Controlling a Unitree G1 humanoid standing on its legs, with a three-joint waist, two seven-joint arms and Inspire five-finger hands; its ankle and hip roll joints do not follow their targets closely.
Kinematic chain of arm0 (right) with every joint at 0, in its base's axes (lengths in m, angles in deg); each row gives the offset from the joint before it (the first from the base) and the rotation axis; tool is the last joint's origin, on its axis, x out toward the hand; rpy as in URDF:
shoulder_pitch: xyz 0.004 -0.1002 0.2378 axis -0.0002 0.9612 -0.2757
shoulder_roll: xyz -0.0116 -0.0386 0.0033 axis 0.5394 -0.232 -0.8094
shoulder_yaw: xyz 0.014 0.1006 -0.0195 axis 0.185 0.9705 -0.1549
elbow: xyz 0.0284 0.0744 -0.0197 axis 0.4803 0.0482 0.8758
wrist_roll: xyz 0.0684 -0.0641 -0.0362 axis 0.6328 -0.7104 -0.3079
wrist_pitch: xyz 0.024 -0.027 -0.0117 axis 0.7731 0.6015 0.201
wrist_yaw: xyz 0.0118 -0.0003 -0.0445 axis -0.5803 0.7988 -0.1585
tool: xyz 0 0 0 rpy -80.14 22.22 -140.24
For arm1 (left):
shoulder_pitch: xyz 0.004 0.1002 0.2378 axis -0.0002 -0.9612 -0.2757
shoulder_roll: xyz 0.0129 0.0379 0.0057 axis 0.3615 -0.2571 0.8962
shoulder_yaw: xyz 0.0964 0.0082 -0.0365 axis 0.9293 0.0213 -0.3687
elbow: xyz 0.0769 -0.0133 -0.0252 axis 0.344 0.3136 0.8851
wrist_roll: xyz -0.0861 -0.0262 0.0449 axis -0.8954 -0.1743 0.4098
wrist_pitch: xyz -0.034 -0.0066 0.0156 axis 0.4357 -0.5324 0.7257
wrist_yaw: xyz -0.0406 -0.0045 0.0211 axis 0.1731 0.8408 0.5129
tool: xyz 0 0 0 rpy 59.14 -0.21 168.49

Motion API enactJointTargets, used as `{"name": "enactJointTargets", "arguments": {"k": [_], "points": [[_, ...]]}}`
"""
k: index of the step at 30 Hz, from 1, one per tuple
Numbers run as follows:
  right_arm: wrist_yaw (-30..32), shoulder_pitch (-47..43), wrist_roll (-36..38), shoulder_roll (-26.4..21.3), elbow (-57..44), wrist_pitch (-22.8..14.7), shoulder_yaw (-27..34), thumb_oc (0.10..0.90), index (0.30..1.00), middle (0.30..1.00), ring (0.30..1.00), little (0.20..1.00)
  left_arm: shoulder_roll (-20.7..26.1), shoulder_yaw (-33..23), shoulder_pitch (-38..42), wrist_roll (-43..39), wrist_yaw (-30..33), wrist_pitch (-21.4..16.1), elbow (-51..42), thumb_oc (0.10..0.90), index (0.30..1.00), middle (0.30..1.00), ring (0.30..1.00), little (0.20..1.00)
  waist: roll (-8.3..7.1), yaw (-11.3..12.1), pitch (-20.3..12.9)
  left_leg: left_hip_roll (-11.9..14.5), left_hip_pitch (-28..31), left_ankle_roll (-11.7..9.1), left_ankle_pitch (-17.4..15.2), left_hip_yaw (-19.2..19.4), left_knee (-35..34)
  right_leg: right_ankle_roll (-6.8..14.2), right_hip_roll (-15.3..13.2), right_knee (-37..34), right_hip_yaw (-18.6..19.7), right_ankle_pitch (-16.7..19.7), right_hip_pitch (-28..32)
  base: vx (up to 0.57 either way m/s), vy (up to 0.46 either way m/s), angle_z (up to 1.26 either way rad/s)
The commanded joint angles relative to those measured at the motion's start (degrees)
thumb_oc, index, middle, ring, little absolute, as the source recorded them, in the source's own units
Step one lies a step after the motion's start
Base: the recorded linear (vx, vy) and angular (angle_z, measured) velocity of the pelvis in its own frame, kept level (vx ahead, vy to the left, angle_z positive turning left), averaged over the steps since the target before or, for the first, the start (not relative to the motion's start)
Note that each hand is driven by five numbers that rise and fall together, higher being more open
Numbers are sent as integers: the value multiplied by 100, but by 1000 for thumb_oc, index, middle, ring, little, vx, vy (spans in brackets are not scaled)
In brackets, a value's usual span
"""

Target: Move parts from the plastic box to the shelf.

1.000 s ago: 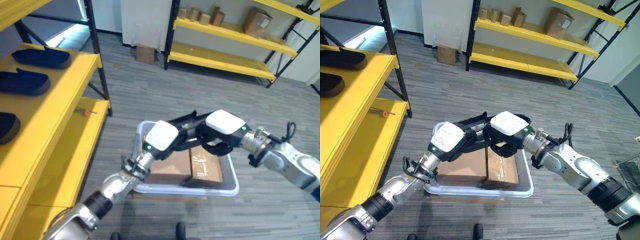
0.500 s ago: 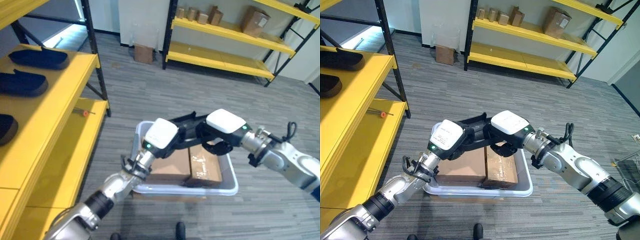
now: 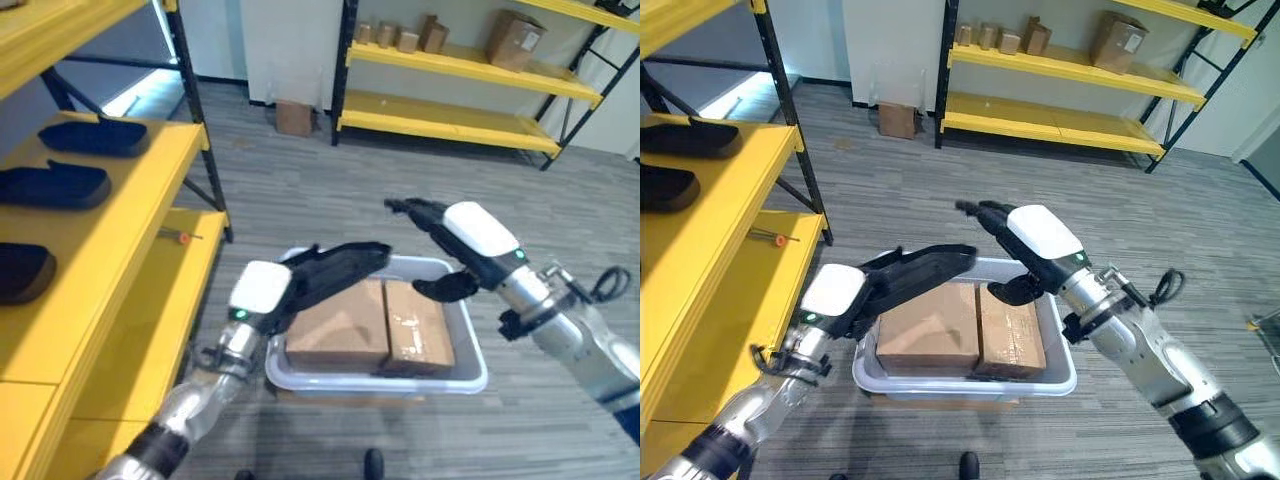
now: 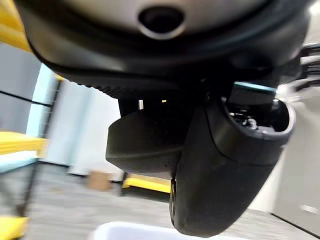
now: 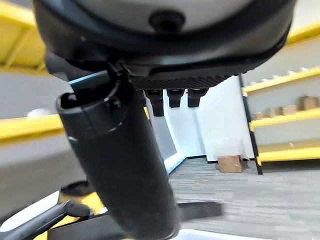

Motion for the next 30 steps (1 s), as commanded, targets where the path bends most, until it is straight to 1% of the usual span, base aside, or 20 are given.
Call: {"name": "enactJointTargets", "arguments": {"k": [1,2,3,6,12,15,16,18,19,20,22,23,24,25,26,27,28,30], "points": [[258,-350,585,54,-451,-168,456,900,1000,1000,1000,1000,103,-368,679,-352,479,-320,-563,400,300,300,300,300,79,55,-394,255,288,-15,-269,-189,-34,222,-137,221,-112,-11,242,-53,-49,-1],[268,-218,697,195,-482,-193,585,900,1000,1000,1000,1000,118,-523,529,-414,486,-337,-559,400,300,300,300,300,120,54,-383,254,262,-14,-202,-187,-34,208,-140,229,-109,19,213,0,0,0],[257,-102,719,286,-489,-199,666,900,1000,1000,1000,1000,130,-644,422,-483,477,-347,-570,400,300,300,300,300,160,56,-400,257,282,-28,-239,-197,-34,216,-137,229,-108,-30,234,-15,-41,-1],[243,153,717,560,-531,-202,762,900,1000,1000,1000,1000,183,-951,105,-586,457,-355,-634,400,300,300,300,300,251,61,-405,283,304,-41,-203,-212,-34,177,-116,343,-119,-143,236,-3,-45,0],[151,750,856,1080,-755,-259,1055,900,1000,1000,1000,1000,36,-1621,-602,-777,502,-395,-902,400,300,300,300,300,429,78,-373,381,326,-79,-53,-307,-34,51,-8,665,-179,-441,224,-27,-69,2],[159,800,917,1246,-698,-252,980,900,1000,1000,1000,1000,-10,-1946,-952,-880,557,-399,-1133,400,300,300,300,300,514,117,-308,500,330,-77,102,-362,-34,-63,134,960,-135,-676,90,-63,-104,4],[172,753,933,1295,-619,-243,888,900,1000,1000,1000,1000,-59,-2050,-1067,-931,606,-390,-1232,400,300,300,300,300,541,164,-265,562,344,-76,209,-379,-34,-104,213,1099,-116,-763,10,-70,-121,-2],[151,725,957,1292,-606,-241,838,900,1000,1000,1000,1000,-95,-2154,-1198,-943,607,-412,-1335,400,300,300,300,300,560,180,-244,593,357,-71,258,-385,-34,-142,262,1178,-75,-825,-37,-51,-113,-5],[156,619,993,1305,-608,-252,742,900,1000,1000,1000,1000,-185,-2277,-1381,-1011,647,-419,-1463,400,300,300,300,300,578,259,-199,683,385,-77,429,-399,-34,-225,368,1329,-81,-932,-99,-116,-323,-13],[195,273,1055,1341,-593,-258,509,900,1000,1000,1000,1000,-247,-2374,-1549,-1091,698,-444,-1645,400,300,300,300,300,597,452,-79,857,311,-114,759,-521,13,-353,550,1588,-128,-1108,-205,-118,-325,-12],[203,239,1054,1342,-568,-264,486,900,1000,1000,1000,1000,-251,-2391,-1553,-1091,696,-442,-1653,400,300,300,300,300,604,432,-72,872,303,-127,775,-535,8,-367,562,1618,-138,-1122,-222,-63,-151,-6],[261,52,1076,1378,-566,-260,397,900,1000,1000,1000,1000,-257,-2343,-1542,-1138,688,-439,-1740,400,300,300,300,300,613,503,-18,925,247,-160,885,-594,14,-417,615,1688,-196,-1178,-252,-105,-204,5],[321,-273,1144,1463,-579,-258,180,900,1000,1000,1000,1000,-261,-2297,-1582,-1224,677,-461,-1833,400,300,300,300,300,641,666,80,996,137,-202,1072,-709,8,-489,683,1784,-291,-1256,-295,-231,-332,24],[430,-638,1110,1556,-544,-260,-58,900,1000,1000,1000,1000,-221,-2227,-1541,-1254,649,-489,-1925,400,300,300,300,300,682,811,244,1050,-97,-325,1437,-869,-18,-572,735,1824,-467,-1292,-351,-274,-297,45],[496,-783,1089,1587,-511,-267,-145,900,1000,1000,1000,1000,-211,-2194,-1495,-1260,636,-480,-1962,400,300,300,300,300,697,794,327,1038,-290,-371,1642,-973,-33,-618,719,1804,-642,-1283,-377,-301,-269,104],[560,-851,1140,1636,-517,-262,-218,900,1000,1000,1000,1000,-210,-2034,-1396,-1341,566,-506,-1933,400,300,300,300,300,665,845,458,960,-561,-365,1846,-808,-34,-657,650,1701,-889,-1238,-337,-254,-216,114],[559,-830,1210,1684,-425,-223,-312,900,1000,1000,1000,1000,-117,-1852,-1285,-1380,460,-604,-1903,400,300,300,300,300,572,892,514,808,-528,-311,1681,-724,49,-638,538,1587,-1024,-1154,-319,-218,-189,132],[556,-749,1160,1663,-497,-236,-309,900,1000,1000,1000,1000,-83,-1835,-1268,-1385,427,-672,-1991,400,300,300,300,300,516,896,489,706,-444,-256,1376,-756,302,-605,439,1378,-1146,-990,-288,-155,-80,133]]}}
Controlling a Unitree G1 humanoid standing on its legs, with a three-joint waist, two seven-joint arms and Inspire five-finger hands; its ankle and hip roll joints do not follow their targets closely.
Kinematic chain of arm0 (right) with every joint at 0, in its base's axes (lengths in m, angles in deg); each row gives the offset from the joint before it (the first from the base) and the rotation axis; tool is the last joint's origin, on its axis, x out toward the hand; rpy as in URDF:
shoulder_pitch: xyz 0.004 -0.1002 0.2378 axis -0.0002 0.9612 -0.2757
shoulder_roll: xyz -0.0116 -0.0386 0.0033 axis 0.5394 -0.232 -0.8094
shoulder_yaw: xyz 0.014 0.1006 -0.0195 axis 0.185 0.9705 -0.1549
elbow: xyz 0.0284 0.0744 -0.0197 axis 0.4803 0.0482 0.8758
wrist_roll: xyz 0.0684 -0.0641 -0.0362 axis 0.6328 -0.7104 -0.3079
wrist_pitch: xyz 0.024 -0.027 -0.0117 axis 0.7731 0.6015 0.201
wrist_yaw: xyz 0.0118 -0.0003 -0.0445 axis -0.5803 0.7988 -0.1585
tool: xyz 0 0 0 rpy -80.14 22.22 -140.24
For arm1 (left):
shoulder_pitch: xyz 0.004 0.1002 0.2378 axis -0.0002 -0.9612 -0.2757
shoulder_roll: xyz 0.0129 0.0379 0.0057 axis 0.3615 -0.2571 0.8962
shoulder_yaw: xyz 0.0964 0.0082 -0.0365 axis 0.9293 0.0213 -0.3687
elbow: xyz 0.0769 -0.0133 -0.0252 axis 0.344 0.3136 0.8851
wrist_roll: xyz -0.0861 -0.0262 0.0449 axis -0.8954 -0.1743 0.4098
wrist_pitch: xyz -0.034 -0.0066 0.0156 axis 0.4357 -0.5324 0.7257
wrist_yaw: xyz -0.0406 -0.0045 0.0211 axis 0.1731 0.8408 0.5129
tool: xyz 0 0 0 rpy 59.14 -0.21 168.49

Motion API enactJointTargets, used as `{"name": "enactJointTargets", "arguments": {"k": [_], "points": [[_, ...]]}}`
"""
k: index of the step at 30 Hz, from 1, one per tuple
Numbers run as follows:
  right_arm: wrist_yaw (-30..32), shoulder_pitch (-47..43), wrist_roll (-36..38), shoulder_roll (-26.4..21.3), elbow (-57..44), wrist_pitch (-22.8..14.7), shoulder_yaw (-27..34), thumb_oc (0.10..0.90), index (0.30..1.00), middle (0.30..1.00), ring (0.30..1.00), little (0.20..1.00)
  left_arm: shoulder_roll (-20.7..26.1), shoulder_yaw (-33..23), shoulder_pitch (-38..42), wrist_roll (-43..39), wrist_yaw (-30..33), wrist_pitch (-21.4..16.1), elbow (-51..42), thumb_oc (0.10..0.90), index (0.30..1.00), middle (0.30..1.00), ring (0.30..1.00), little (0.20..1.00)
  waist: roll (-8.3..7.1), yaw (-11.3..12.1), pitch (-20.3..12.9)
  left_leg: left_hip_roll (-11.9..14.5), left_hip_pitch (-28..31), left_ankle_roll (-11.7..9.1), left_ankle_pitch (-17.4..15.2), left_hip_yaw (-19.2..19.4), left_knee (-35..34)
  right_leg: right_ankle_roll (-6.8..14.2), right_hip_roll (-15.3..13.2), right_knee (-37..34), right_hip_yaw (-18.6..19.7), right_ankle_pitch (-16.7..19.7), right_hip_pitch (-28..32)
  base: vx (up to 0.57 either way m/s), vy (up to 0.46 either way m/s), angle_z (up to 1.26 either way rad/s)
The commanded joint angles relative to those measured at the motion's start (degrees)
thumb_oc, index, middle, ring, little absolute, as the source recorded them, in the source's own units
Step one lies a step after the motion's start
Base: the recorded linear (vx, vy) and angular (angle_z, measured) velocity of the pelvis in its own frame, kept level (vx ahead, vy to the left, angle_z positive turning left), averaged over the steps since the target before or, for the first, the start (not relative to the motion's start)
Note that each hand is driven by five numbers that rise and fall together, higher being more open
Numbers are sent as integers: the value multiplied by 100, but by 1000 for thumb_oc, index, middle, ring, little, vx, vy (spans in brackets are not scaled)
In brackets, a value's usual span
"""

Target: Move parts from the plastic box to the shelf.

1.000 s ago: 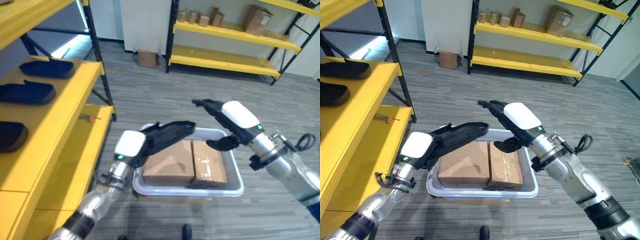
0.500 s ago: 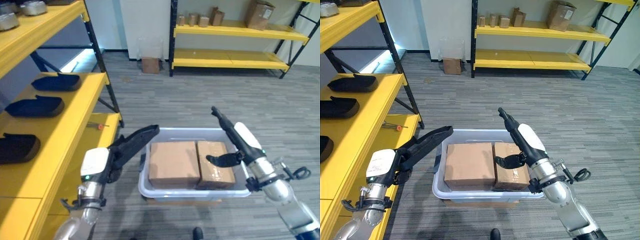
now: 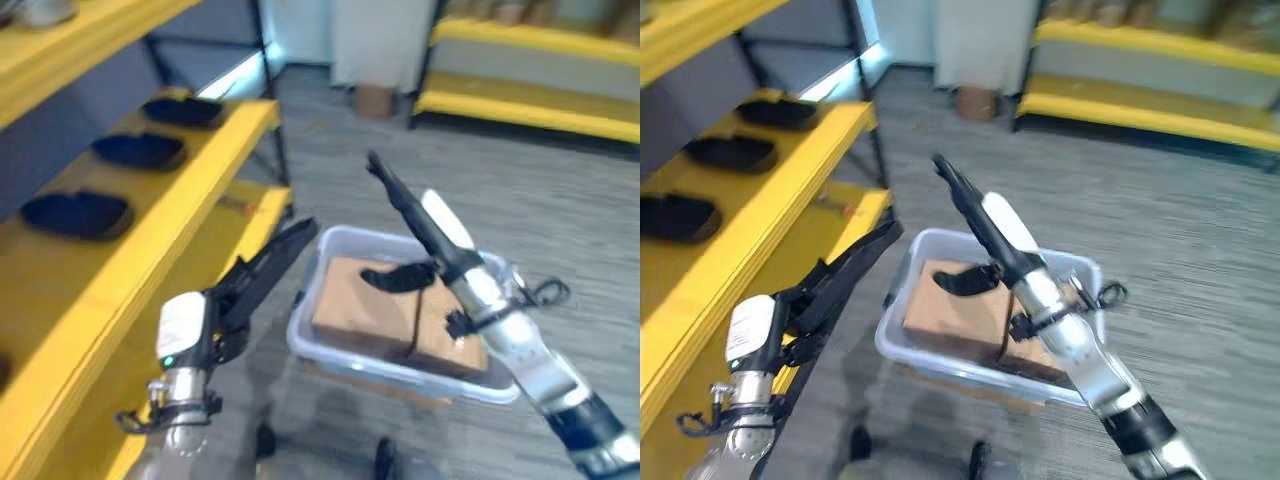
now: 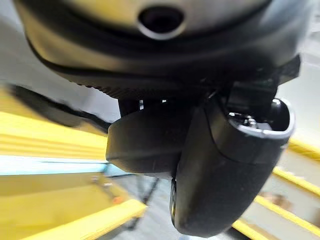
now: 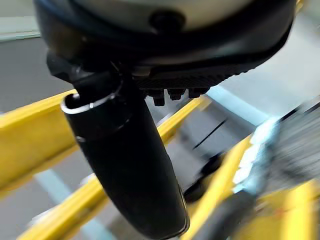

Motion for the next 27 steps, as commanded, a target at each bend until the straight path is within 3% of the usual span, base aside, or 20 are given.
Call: {"name": "enactJointTargets", "arguments": {"k": [1,2,3,7,9,10,14,21,27], "points": [[333,610,324,-199,-554,-417,420,900,1000,1000,1000,1000,295,-636,403,-162,339,-542,-595,400,300,300,300,300,-200,-472,-528,6,887,-854,-1131,409,411,788,-10,-1817,-59,752,1269,-155,-33,119],[330,686,349,-222,-575,-427,463,900,1000,1000,1000,1000,303,-608,425,-136,346,-551,-601,400,300,300,300,300,-217,-510,-560,24,942,-820,-1285,528,646,790,-70,-1920,-197,804,1301,-176,-12,113],[346,995,458,-176,-509,-414,574,900,1000,1000,1000,1000,251,-586,435,-183,326,-575,-599,400,300,300,300,300,-217,-583,-645,-31,1166,-749,-1697,595,1009,802,-162,-2108,-462,882,1356,-123,4,104],[339,1448,492,-125,-469,-385,799,900,1000,1000,1000,1000,217,-552,441,-181,347,-579,-607,400,300,300,300,300,-180,-725,-743,-165,1600,-729,-2072,615,1233,858,-281,-2207,-768,1031,1406,-61,94,112],[359,1740,441,-74,-449,-366,955,900,1000,1000,1000,1000,220,-565,403,-95,381,-558,-622,400,300,300,300,300,-89,-831,-827,-189,1921,-772,-2361,652,1032,998,-329,-2171,-856,1014,1437,8,304,75],[417,2162,408,-29,-440,-353,1237,900,1000,1000,1000,1000,183,-559,324,7,395,-512,-617,400,300,300,300,300,-20,-906,-917,-192,2006,-733,-2489,980,369,1127,-514,-2074,-1030,1116,1453,41,339,85],[427,2433,374,69,-430,-336,1445,900,1000,1000,1000,1000,230,-628,221,158,416,-478,-660,400,300,300,300,300,-12,-791,-974,-427,1998,-625,-2744,878,-43,1336,-782,-2074,-1184,1309,1535,2,310,71],[246,2401,345,282,-411,-271,1265,900,1000,1000,1000,1000,366,-1003,-90,352,638,-404,-851,400,300,300,300,300,-341,-422,-940,-1173,1828,-249,-3179,421,71,1841,-1471,-2318,-1503,2107,1926,19,285,44],[258,2461,299,521,-238,-197,1197,900,1000,1000,1000,1000,402,-1087,-115,491,728,-290,-880,400,300,300,300,300,-540,-251,-951,-1729,1648,8,-3321,135,179,1957,-1927,-2454,-1667,2771,2075,5,268,54]]}}
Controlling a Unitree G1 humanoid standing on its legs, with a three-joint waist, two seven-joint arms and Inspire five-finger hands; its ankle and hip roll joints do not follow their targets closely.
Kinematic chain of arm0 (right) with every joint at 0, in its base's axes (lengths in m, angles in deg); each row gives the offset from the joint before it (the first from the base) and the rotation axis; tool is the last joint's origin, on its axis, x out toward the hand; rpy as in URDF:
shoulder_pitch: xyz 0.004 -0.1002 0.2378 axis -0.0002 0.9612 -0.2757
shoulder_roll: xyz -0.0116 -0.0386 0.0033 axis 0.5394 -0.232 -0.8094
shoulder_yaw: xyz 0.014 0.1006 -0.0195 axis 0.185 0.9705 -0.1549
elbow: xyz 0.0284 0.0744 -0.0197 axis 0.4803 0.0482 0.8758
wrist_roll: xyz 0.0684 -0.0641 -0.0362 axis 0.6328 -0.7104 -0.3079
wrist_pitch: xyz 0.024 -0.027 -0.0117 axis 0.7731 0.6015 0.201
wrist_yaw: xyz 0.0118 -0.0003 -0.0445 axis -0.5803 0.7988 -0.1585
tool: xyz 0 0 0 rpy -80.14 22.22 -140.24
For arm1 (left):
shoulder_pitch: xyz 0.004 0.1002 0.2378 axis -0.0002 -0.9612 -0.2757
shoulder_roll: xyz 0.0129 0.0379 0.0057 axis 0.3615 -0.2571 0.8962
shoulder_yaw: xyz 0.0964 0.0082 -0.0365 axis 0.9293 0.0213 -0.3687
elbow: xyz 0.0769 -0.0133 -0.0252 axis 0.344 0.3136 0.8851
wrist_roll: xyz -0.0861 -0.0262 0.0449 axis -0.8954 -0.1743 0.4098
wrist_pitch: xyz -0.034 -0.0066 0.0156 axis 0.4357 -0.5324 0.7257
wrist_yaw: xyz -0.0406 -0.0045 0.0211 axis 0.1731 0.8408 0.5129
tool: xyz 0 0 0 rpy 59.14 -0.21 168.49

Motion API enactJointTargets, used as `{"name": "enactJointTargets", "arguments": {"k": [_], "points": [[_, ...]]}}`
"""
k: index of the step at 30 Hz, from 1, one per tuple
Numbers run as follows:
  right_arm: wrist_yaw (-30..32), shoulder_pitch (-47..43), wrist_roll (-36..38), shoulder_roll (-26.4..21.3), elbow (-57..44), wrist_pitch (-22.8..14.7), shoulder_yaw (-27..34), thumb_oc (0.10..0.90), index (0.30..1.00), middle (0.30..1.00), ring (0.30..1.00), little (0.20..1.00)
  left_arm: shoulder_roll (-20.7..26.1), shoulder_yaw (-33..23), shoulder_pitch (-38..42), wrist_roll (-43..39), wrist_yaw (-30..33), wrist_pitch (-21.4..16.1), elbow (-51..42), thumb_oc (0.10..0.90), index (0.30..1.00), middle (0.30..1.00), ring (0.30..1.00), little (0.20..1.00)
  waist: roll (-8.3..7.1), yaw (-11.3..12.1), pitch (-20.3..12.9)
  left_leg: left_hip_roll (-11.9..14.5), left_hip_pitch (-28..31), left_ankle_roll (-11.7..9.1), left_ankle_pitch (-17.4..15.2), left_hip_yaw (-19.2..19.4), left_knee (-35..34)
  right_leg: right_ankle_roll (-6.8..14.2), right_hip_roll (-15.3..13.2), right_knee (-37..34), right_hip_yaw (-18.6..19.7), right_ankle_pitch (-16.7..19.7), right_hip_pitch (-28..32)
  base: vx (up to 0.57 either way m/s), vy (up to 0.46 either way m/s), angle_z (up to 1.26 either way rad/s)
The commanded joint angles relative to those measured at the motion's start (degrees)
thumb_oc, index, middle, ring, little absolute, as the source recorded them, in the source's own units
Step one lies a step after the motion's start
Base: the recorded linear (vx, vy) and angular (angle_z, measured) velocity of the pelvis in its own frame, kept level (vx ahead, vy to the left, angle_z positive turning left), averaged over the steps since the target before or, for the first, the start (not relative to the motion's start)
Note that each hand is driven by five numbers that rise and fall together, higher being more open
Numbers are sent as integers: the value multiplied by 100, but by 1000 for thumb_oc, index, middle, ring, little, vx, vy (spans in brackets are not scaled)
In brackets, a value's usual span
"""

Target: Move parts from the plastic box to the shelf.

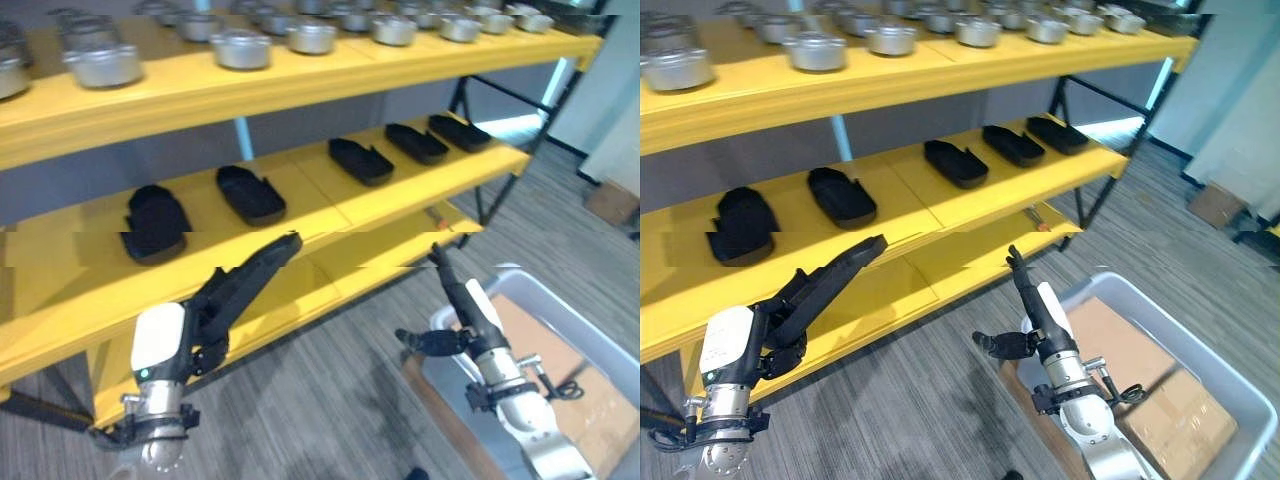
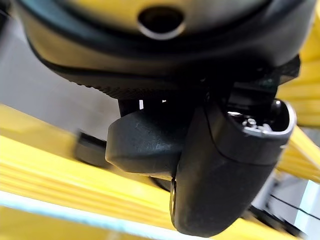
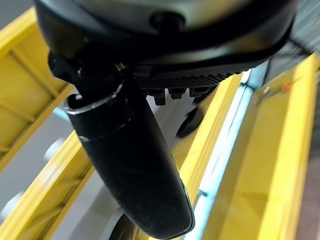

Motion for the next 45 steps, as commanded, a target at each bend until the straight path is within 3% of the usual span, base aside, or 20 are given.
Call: {"name": "enactJointTargets", "arguments": {"k": [1,4,5,8,9,12,13,14,15,24,28,30,31,32,33,35,36,40,43,45], "points": [[164,-617,-46,-222,-222,-405,228,900,1000,1000,1000,1000,408,-282,643,304,637,-294,-919,400,300,300,300,300,187,-66,-20,-76,-135,287,-10,-47,-288,931,-273,-14,12,308,714,47,281,38],[176,-609,-104,-187,-184,-380,204,900,1000,1000,1000,1000,505,-254,671,471,676,-224,-913,400,300,300,300,300,191,-154,24,-139,-34,369,11,-165,-386,914,-313,269,343,356,601,15,212,28],[194,-630,-97,-184,-144,-389,187,900,1000,1000,1000,1000,516,-191,722,450,701,-209,-784,400,300,300,300,300,190,-321,155,-262,-23,510,232,-278,-478,701,-117,563,1148,315,231,-95,269,44],[69,-593,-16,-235,-101,-417,176,900,1000,1000,1000,1000,441,-232,653,398,648,-262,-761,400,300,300,300,300,293,-436,218,-250,97,606,324,-345,-549,295,894,1143,1827,-676,-212,-19,204,29],[67,-594,-13,-239,-103,-417,177,900,1000,1000,1000,1000,438,-237,650,397,646,-263,-766,400,300,300,300,300,291,-433,214,-247,83,600,342,-339,-554,270,895,1155,1825,-676,-234,10,57,3],[-65,-533,264,-236,-72,-480,174,900,1000,1000,1000,1000,385,-177,659,291,541,-296,-767,400,300,300,300,300,250,-563,205,-335,47,610,445,-550,-575,30,1805,1314,2194,-1266,-432,14,34,8],[-126,-500,319,-288,-89,-518,150,900,1000,1000,1000,1000,354,-128,643,269,476,-293,-718,400,300,300,300,300,203,-669,160,-418,-41,567,510,-713,-575,-60,2357,1032,2694,-1394,-519,3,3,30],[-132,-480,291,-333,-106,-539,166,900,1000,1000,1000,1000,346,-120,656,273,456,-304,-701,400,300,300,300,300,183,-714,150,-475,-127,547,583,-806,-575,-90,2498,794,2954,-1351,-518,-45,-14,61],[-125,-451,281,-354,-85,-551,177,900,1000,1000,1000,1000,339,-80,674,270,442,-323,-671,400,300,300,300,300,190,-742,166,-500,-205,529,668,-894,-575,-100,2544,659,3185,-1234,-554,-16,-24,104],[-113,-48,304,-382,-62,-579,502,900,1000,1000,1000,1000,122,-236,339,-3,455,-438,-732,400,300,300,300,300,199,-678,4,-435,-242,503,565,-750,-497,-110,2420,-107,3014,-1165,33,70,-79,28],[-172,37,452,-482,-67,-627,606,900,1000,1000,1000,1000,174,-208,327,-141,387,-488,-775,400,300,300,300,300,127,-607,242,-498,-650,383,157,-765,624,-212,2400,-30,2900,-1319,163,68,-96,5],[-133,55,477,-554,-76,-647,662,900,1000,1000,1000,1000,224,-138,399,-191,372,-542,-811,400,300,300,300,300,104,-577,403,-509,-946,212,220,-693,1246,-271,2368,1,2789,-1354,217,-4,-33,25],[-98,49,469,-582,-78,-646,680,900,1000,1000,1000,1000,247,-112,424,-220,366,-557,-836,400,300,300,300,300,103,-573,465,-427,-1099,144,295,-646,1464,-286,2352,6,2729,-1371,248,3,11,70],[-29,49,435,-600,-75,-653,730,900,1000,1000,1000,1000,263,-119,467,-270,389,-575,-869,400,300,300,300,300,48,-591,502,-29,-1281,131,295,-501,1437,-254,2250,-15,2652,-1380,310,18,16,70],[-26,47,433,-597,-75,-653,729,900,1000,1000,1000,1000,267,-121,468,-272,389,-574,-870,400,300,300,300,300,45,-587,499,-24,-1272,126,294,-498,1419,-255,2254,-20,2654,-1382,312,67,35,77],[13,101,444,-545,-96,-655,771,900,1000,1000,1000,1000,276,-177,425,-260,433,-564,-922,400,300,300,300,300,-25,-574,455,422,-1213,111,423,-445,970,-196,2164,-49,2629,-1405,364,103,81,38],[62,115,445,-548,-112,-678,774,900,1000,1000,1000,1000,292,-214,445,-273,490,-541,-928,400,300,300,300,300,-49,-563,457,899,-1362,33,806,-446,677,-134,2065,-41,2622,-1453,410,114,111,16],[171,76,459,-563,-55,-652,685,900,1000,1000,1000,1000,264,-193,570,-363,528,-465,-894,400,300,300,300,300,109,-636,411,1784,-1193,-387,1815,-47,-575,-107,2055,163,2588,-1707,354,121,183,15],[124,237,431,-481,-110,-666,684,900,1000,1000,1000,1000,196,-88,587,-334,522,-494,-918,400,300,300,300,300,335,-687,304,1985,-1067,-599,1740,289,-575,0,2008,284,2477,-1830,389,128,250,6],[81,313,280,-487,-149,-622,661,900,1000,1000,1000,1000,241,22,656,-306,456,-552,-1009,400,300,300,300,300,392,-685,220,1852,-1007,-573,1639,319,-575,64,1885,250,2419,-1786,491,212,264,1]]}}
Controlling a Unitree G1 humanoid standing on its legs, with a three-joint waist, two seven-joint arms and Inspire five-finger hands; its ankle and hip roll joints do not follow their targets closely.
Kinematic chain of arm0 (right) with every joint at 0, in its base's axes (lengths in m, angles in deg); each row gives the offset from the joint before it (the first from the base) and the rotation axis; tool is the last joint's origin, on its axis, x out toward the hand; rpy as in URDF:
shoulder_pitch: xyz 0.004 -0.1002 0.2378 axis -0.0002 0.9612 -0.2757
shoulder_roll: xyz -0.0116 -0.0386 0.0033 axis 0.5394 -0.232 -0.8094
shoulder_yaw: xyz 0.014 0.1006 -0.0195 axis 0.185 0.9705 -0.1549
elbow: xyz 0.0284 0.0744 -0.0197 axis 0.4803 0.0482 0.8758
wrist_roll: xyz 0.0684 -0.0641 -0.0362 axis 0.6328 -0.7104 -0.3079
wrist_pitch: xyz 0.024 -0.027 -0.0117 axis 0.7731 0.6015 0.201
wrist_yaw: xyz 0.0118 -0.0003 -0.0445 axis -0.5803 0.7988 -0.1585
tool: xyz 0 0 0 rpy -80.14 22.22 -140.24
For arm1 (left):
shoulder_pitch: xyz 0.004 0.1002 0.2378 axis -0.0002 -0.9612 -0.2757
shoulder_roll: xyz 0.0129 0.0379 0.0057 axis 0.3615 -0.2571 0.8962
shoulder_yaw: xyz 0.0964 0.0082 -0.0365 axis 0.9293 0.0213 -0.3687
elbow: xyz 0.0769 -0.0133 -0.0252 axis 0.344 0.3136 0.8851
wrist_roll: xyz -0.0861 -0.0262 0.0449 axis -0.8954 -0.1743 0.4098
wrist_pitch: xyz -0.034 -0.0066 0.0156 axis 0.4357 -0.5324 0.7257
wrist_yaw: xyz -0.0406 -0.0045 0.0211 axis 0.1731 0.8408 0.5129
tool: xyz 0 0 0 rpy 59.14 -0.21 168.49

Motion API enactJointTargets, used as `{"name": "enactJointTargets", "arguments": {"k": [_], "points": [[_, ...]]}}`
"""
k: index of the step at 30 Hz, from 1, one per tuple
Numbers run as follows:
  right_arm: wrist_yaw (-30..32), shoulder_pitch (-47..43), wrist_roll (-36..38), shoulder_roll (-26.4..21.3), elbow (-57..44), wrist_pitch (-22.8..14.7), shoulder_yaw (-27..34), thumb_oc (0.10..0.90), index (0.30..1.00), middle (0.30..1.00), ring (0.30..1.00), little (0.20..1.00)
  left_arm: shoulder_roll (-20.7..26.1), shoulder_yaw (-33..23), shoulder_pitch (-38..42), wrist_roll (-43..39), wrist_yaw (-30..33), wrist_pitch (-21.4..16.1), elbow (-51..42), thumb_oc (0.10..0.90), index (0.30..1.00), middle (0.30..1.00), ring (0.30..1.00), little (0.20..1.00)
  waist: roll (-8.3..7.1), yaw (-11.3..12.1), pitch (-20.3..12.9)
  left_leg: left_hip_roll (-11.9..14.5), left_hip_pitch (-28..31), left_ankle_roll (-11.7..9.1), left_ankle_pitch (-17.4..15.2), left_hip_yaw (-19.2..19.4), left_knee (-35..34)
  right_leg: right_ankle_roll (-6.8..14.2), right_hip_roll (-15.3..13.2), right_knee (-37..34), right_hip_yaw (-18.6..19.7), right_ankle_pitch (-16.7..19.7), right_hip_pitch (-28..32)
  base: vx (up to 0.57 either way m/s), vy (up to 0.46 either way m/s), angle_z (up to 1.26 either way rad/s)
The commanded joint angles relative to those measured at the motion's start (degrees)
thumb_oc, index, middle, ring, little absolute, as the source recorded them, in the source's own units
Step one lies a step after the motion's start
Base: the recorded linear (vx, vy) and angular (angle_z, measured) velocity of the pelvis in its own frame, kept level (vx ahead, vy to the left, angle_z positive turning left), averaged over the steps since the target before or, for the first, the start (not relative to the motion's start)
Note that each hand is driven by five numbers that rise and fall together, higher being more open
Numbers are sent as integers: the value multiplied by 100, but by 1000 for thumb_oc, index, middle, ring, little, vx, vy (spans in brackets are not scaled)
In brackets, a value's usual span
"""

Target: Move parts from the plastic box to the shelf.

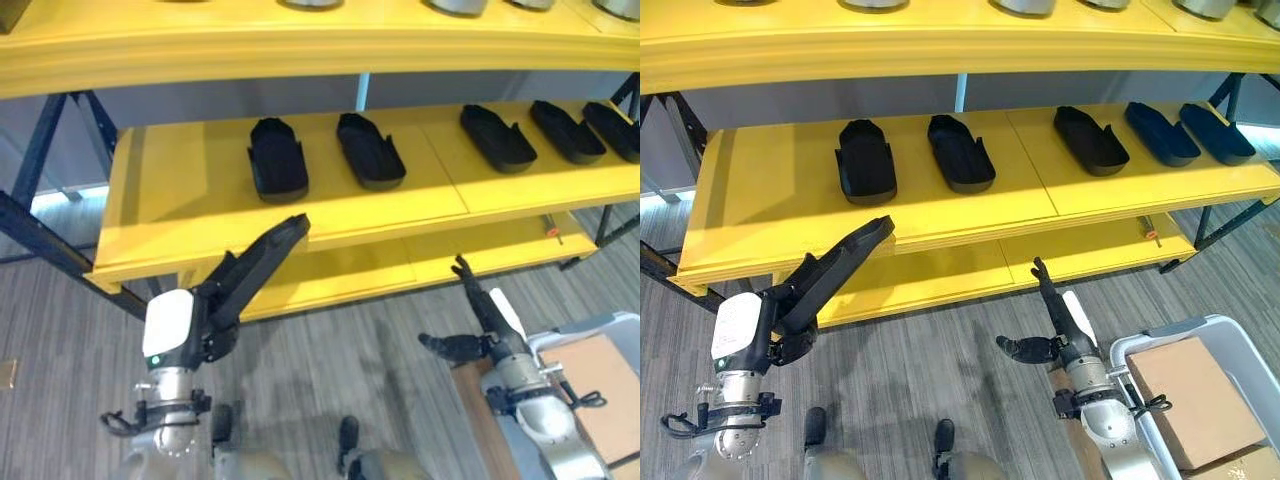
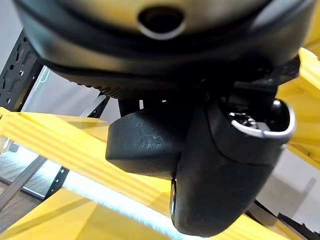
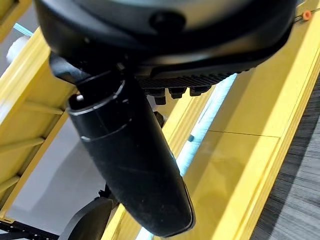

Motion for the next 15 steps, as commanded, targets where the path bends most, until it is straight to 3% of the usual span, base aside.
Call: {"name": "enactJointTargets", "arguments": {"k": [1,5,9,10,12,13,14,15], "points": [[114,79,27,-141,-624,-573,149,900,1000,1000,1000,1000,413,-243,164,-136,496,-438,-1020,400,300,300,300,300,-72,37,-840,-659,310,157,618,78,-279,815,-710,226,-102,-309,477,224,259,-5],[82,158,-2,-48,-667,-537,208,900,1000,1000,1000,1000,626,-234,273,-108,471,-465,-1057,400,300,300,300,300,-218,81,-793,-932,283,281,370,278,116,974,-1072,158,-29,-189,684,160,242,2],[102,182,-93,111,-665,-469,227,900,1000,1000,1000,1000,743,-235,379,-76,585,-372,-1017,400,300,300,300,300,-405,115,-898,-1406,162,537,-68,297,395,1218,-1548,63,-32,280,740,168,345,6],[82,93,-174,228,-609,-385,105,900,1000,1000,1000,1000,753,-253,397,-18,623,-287,-1031,400,300,300,300,300,-516,149,-962,-1716,174,739,-226,318,354,1327,-1797,139,24,601,622,195,486,11],[73,46,-229,300,-572,-357,50,900,1000,1000,1000,1000,765,-296,386,65,632,-219,-1037,400,300,300,300,300,-563,164,-984,-1982,271,943,-396,315,308,1344,-1976,447,136,921,477,167,430,-2],[80,7,-245,370,-541,-339,-1,900,1000,1000,1000,1000,767,-288,440,83,615,-187,-1037,400,300,300,300,300,-549,160,-954,-2115,353,1067,-471,271,283,1285,-2027,938,213,1135,303,116,374,2],[117,-71,-231,423,-515,-334,-69,900,1000,1000,1000,1000,806,-232,569,65,597,-158,-972,400,300,300,300,300,-483,100,-864,-2192,459,1169,-494,208,255,1184,-1976,1495,325,1339,68,102,363,13],[131,-117,-216,437,-502,-342,-90,900,1000,1000,1000,1000,834,-195,676,63,591,-147,-939,400,300,300,300,300,-428,72,-794,-2202,524,1206,-509,176,221,1111,-1842,1821,388,1226,-137,69,254,29]]}}
